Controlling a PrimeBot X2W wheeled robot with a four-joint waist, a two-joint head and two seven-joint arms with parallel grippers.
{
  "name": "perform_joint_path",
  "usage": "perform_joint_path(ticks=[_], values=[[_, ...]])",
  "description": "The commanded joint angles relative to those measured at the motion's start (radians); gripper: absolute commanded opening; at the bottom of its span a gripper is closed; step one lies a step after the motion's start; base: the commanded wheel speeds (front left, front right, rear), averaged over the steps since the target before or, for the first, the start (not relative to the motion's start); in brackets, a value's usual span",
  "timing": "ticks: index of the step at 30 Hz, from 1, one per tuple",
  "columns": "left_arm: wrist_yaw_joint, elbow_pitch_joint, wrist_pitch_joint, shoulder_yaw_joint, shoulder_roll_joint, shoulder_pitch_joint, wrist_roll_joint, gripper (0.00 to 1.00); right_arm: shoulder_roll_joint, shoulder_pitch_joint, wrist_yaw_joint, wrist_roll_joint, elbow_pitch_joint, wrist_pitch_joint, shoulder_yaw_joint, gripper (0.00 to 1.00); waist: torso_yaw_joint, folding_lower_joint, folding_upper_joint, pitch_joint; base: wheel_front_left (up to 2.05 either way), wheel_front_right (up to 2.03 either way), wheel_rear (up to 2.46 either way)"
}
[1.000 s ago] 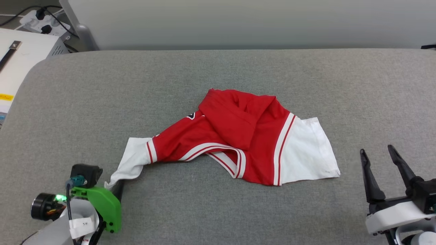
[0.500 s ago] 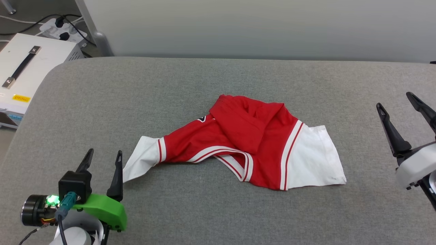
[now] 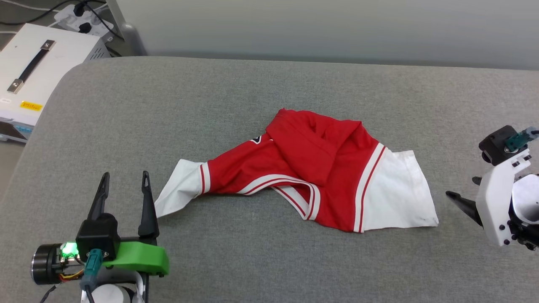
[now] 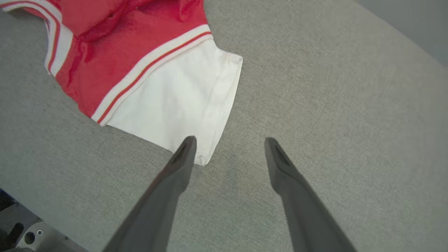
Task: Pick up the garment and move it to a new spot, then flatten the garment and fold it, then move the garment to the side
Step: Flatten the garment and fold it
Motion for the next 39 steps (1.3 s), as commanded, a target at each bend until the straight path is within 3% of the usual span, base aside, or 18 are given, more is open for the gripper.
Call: perform_joint_path(ticks=[1, 5, 11, 20, 21, 22, 29, 39], values=[[-0.014, -0.006, -0.006, 0.022, -0.024, 0.015, 0.03, 1.0, 0.0, -0.027, -0.001, 0.012, 0.024, 0.023, 0.013, 1.0, 0.014, 0.0, 0.0, 0.018, 0.0, 0.0, 0.0], [-0.054, -0.014, -0.006, 0.075, -0.088, 0.021, 0.089, 1.0, 0.004, -0.068, -0.001, 0.003, 0.104, 0.035, 0.056, 1.0, 0.031, 0.0, 0.0, 0.048, 0.0, 0.0, 0.0], [-0.127, 0.001, -0.006, 0.129, -0.172, 0.017, 0.154, 1.0, 0.067, -0.107, -0.001, 0.017, 0.254, -0.01, 0.1, 1.0, 0.051, 0.0, 0.0, 0.089, 0.0, 0.0, 0.0], [-0.205, 0.025, -0.006, 0.188, -0.244, 0.004, 0.223, 1.0, 0.13, -0.098, -0.001, 0.062, 0.412, -0.113, 0.226, 1.0, 0.057, 0.0, 0.0, 0.111, 0.0, 0.0, 0.0], [-0.211, 0.027, -0.006, 0.196, -0.25, 0.004, 0.23, 1.0, 0.129, -0.101, -0.001, 0.071, 0.419, -0.134, 0.237, 0.11, 0.053, 0.0, 0.0, 0.108, 0.0, 0.0, 0.0], [-0.216, 0.03, -0.006, 0.202, -0.253, 0.005, 0.235, 1.0, 0.124, -0.104, -0.001, 0.078, 0.424, -0.15, 0.244, 0.0, 0.05, 0.0, 0.0, 0.106, 0.0, 0.0, 0.0], [-0.248, 0.052, -0.006, 0.241, -0.272, 0.027, 0.27, 1.0, 0.037, -0.124, -0.001, 0.148, 0.421, -0.251, 0.228, 0.0, 0.019, 0.0, 0.0, 0.06, 0.0, 0.0, 0.0], [-0.28, 0.067, -0.006, 0.261, -0.297, 0.046, 0.304, 1.0, -0.109, -0.09, -0.001, 0.253, 0.397, -0.267, 0.116, 0.0, 0.009, 0.0, 0.0, 0.035, 0.0, 0.0, 0.0]])
